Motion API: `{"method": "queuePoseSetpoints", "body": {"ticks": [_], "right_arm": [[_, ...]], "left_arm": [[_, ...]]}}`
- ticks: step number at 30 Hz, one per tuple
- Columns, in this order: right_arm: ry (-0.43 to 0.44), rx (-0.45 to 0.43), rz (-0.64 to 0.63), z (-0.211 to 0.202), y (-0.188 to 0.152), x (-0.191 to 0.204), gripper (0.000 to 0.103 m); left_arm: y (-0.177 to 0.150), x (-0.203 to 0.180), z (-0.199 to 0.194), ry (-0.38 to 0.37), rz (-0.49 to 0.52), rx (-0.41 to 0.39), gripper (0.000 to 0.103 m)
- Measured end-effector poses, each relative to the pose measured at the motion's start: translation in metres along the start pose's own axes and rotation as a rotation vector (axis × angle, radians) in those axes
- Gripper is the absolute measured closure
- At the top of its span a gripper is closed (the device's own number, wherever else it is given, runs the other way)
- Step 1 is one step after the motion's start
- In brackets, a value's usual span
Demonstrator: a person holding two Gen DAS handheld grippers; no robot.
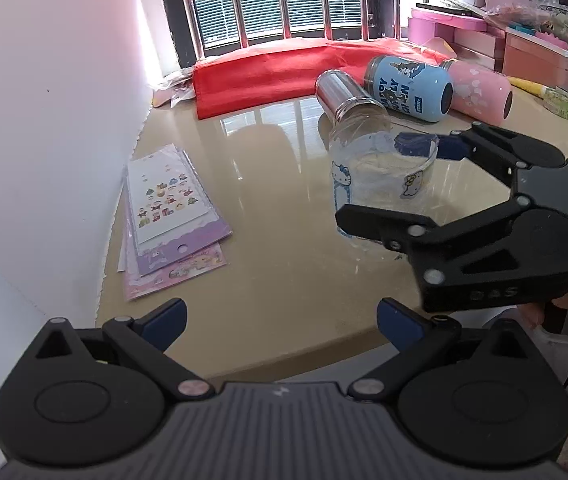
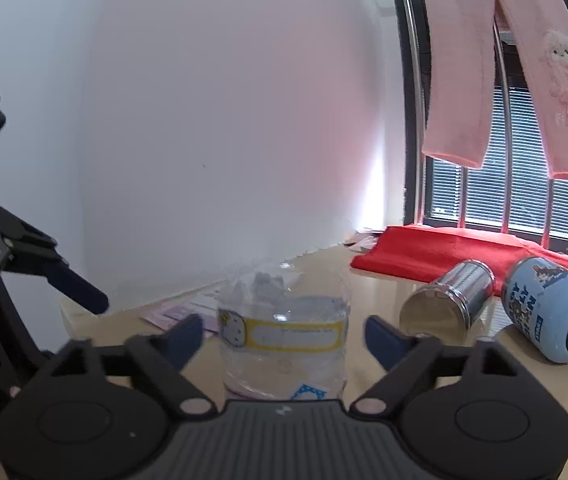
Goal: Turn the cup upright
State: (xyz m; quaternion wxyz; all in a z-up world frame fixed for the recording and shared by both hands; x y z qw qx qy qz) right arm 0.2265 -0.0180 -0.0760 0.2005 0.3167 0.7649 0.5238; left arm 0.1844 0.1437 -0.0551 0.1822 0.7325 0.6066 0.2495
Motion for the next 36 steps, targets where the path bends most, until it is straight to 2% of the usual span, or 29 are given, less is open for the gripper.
{"method": "queuePoseSetpoints", "body": {"ticks": [2, 4, 10, 17, 23, 30, 36], "right_arm": [[0.014, -0.015, 0.019, -0.006, 0.006, -0.002, 0.009], [0.018, -0.033, 0.045, -0.016, 0.012, -0.006, 0.0], [-0.068, -0.084, 0.058, -0.073, 0.018, -0.009, 0.0], [-0.217, -0.075, 0.094, -0.149, -0.008, -0.019, 0.0], [-0.292, -0.077, 0.159, -0.213, -0.029, -0.026, 0.0], [-0.368, -0.065, 0.185, -0.262, -0.05, -0.028, 0.0], [-0.429, -0.081, 0.193, -0.289, -0.061, -0.024, 0.0]], "left_arm": [[-0.002, -0.001, -0.004, 0.004, -0.008, -0.005, 0.0], [-0.003, -0.003, -0.011, 0.004, -0.022, -0.02, 0.0], [-0.009, -0.025, -0.039, -0.004, -0.073, -0.129, 0.0], [-0.023, -0.082, -0.072, -0.009, -0.134, -0.299, 0.0], [-0.042, -0.13, -0.096, 0.029, -0.199, -0.387, 0.0], [-0.082, -0.173, -0.12, 0.101, -0.248, -0.503, 0.0], [-0.088, -0.192, -0.128, 0.111, -0.238, -0.596, 0.0]]}}
Point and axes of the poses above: each gripper's, at about its wrist camera, not at the fingertips, and z roughly the way its jaws point, x to its left, y to its top, the point moved 1 cm from there along z, roughly the way its jaws point, and after that the axes turned 9 degrees about x, right-handed, at the moved point
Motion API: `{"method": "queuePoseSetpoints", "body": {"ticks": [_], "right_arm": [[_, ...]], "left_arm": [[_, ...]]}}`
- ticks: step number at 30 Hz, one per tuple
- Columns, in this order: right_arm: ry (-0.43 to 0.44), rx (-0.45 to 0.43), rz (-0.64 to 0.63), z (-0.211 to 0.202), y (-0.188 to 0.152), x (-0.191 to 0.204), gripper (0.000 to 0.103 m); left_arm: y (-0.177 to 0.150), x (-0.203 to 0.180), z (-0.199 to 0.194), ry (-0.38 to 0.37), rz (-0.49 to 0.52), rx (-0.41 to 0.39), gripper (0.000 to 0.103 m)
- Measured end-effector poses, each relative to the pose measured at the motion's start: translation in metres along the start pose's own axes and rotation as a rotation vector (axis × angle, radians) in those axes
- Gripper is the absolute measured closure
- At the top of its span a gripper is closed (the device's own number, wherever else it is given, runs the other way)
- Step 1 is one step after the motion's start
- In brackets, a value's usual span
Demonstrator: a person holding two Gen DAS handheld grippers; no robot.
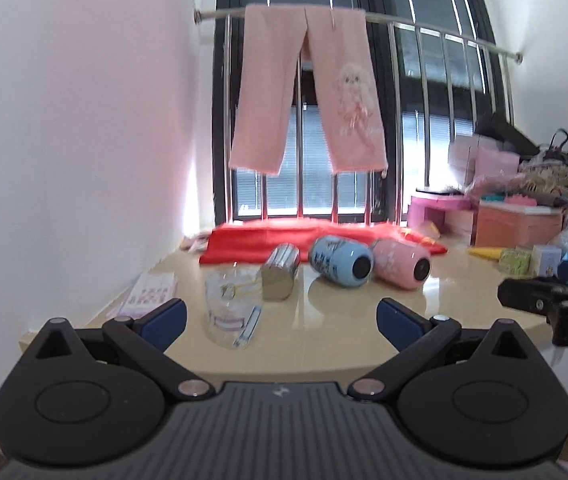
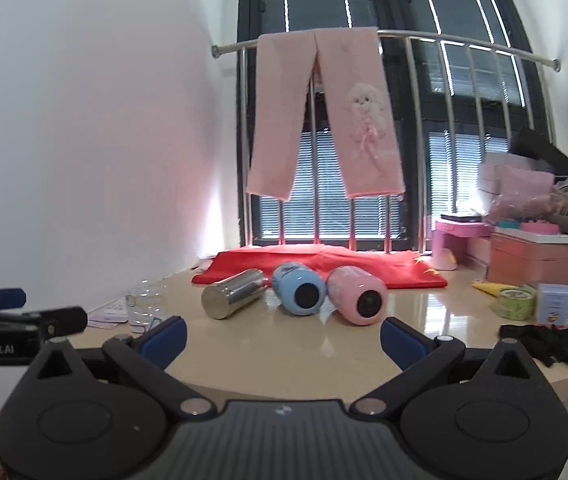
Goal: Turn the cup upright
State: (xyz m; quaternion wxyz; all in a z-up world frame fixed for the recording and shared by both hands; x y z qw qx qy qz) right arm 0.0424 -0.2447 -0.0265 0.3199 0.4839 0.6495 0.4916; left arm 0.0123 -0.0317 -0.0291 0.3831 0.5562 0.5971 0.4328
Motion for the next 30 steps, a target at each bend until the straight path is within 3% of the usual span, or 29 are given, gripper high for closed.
{"method": "queuePoseSetpoints", "body": {"ticks": [7, 30], "right_arm": [[-0.007, -0.042, 0.015, -0.004, 0.0007, -0.0071, 0.0], [-0.004, -0.043, 0.017, -0.0043, -0.0017, -0.0065, 0.0]], "left_arm": [[-0.0001, 0.0051, 0.0008, 0.006, -0.044, -0.027, 0.0], [0.0001, 0.0072, -0.0017, -0.003, -0.052, -0.045, 0.0]]}}
Point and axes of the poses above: each gripper's, at about its wrist camera, not at the fingertips, and z roughly the way its jaws point, x to its left, y to its top, the point moved 1 cm from there along z, roughly the way its jaws point, and after that the axes turned 9 degrees about x, right-handed, at the moved point
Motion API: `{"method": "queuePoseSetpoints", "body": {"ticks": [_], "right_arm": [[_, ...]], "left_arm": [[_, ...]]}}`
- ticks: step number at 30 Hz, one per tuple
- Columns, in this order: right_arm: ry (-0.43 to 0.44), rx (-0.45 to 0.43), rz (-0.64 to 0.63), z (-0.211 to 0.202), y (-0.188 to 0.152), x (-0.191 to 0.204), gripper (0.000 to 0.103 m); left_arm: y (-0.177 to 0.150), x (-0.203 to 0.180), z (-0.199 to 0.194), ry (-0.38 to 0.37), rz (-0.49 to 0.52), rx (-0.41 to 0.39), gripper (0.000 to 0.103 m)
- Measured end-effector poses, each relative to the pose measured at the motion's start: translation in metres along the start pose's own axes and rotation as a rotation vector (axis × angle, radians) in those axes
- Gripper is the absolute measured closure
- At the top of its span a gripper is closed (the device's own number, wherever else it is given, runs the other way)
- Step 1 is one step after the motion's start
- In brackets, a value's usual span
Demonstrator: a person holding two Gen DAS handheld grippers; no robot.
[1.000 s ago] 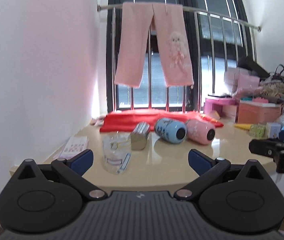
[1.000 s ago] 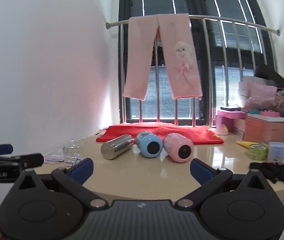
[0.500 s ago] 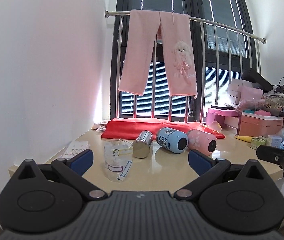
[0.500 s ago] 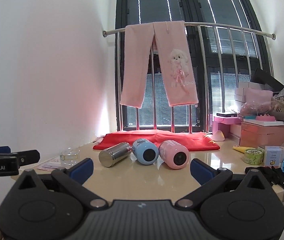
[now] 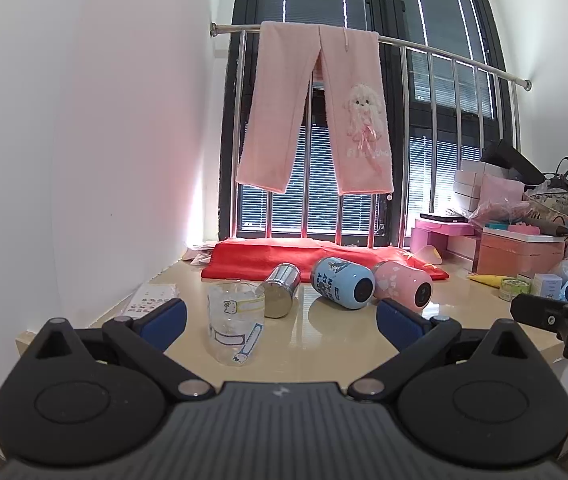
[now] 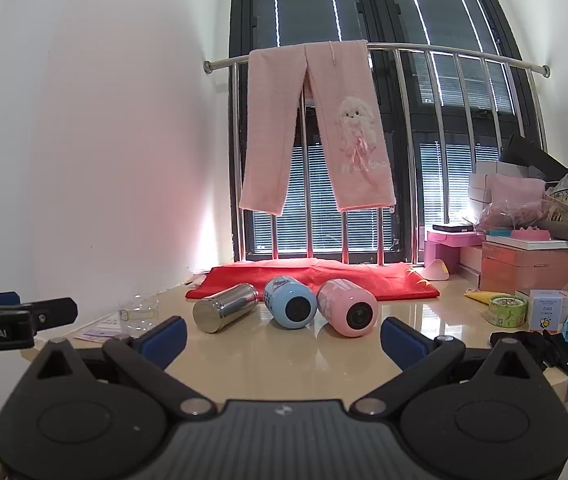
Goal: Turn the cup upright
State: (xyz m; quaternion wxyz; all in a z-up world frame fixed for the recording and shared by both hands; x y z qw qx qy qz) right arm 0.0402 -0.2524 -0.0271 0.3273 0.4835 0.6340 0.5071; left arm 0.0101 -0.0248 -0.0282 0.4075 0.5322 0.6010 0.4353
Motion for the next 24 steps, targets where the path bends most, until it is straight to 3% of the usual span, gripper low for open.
{"method": "queuePoseSetpoints", "body": {"ticks": [24], "right_arm": [[0.003, 0.004, 0.005, 0.0018, -0.0024, 0.0011, 0.0]], "left_arm": [[0.0009, 0.0007, 0.0019, 0.001, -0.009, 0.001, 0.0]]}}
Point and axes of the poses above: each gripper's, at about its wrist camera, not at the fingertips, and z roughly the way its jaws point, x to its left, y to its top, the point moved 1 cm from there along z, roughly the way its jaws point, and after that the axes turned 9 degrees about x, right-handed, at the moved point
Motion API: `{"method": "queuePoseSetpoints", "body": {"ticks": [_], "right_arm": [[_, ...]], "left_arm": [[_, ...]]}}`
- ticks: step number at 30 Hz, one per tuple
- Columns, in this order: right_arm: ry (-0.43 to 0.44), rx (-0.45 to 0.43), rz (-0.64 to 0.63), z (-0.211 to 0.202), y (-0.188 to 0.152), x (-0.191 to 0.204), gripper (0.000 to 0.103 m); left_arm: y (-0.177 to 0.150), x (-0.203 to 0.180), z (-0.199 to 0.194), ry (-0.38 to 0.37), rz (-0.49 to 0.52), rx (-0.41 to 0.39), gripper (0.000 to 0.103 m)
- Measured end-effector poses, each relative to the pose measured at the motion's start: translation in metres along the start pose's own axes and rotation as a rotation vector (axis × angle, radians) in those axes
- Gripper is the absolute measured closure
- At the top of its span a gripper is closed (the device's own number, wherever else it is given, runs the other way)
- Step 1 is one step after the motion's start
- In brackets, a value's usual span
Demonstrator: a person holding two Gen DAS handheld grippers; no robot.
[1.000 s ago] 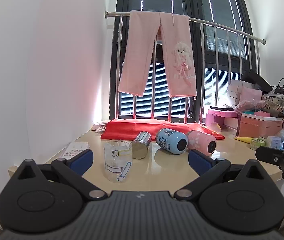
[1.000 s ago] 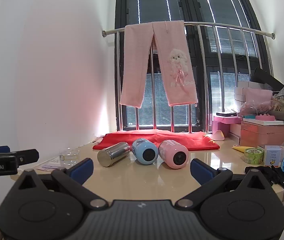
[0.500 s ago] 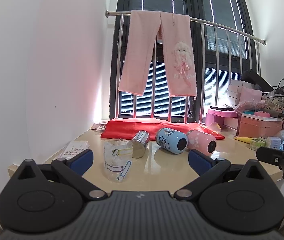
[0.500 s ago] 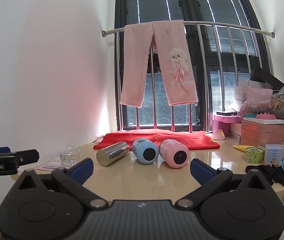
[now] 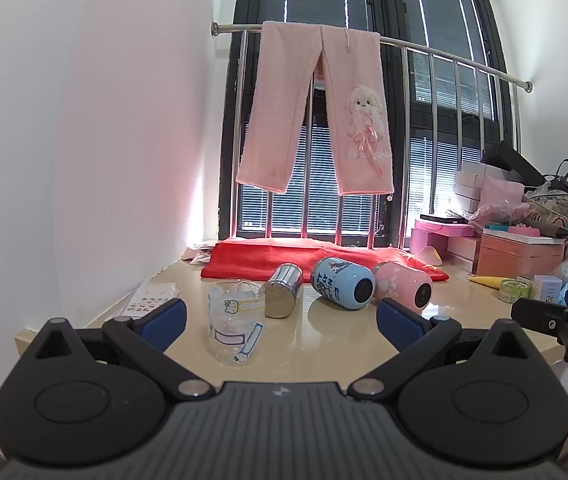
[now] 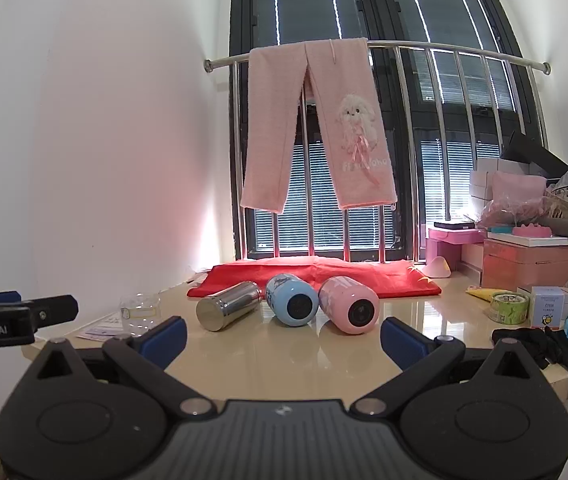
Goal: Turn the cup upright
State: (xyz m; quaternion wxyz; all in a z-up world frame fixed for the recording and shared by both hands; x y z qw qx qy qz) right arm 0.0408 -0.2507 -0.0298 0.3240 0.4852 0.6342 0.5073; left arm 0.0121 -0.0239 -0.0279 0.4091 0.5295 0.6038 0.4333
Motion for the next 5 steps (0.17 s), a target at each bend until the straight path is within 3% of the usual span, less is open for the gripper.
{"method": "queuePoseSetpoints", "body": {"ticks": [5], "right_arm": [[0.0, 0.0, 0.0, 0.0, 0.0001, 0.0004, 0.0]], "left_arm": [[-0.0003, 0.0017, -0.0004, -0.003, -0.006, 0.003, 0.0]]}}
Point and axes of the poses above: each gripper's, at about its wrist camera, not at the fingertips, and z roughly the way its jaws point, x to its left, y to its top, the point moved 1 cm from there along z, roughly the way its jaws point, and after that the axes turned 9 degrees about x, right-handed, at the moved point
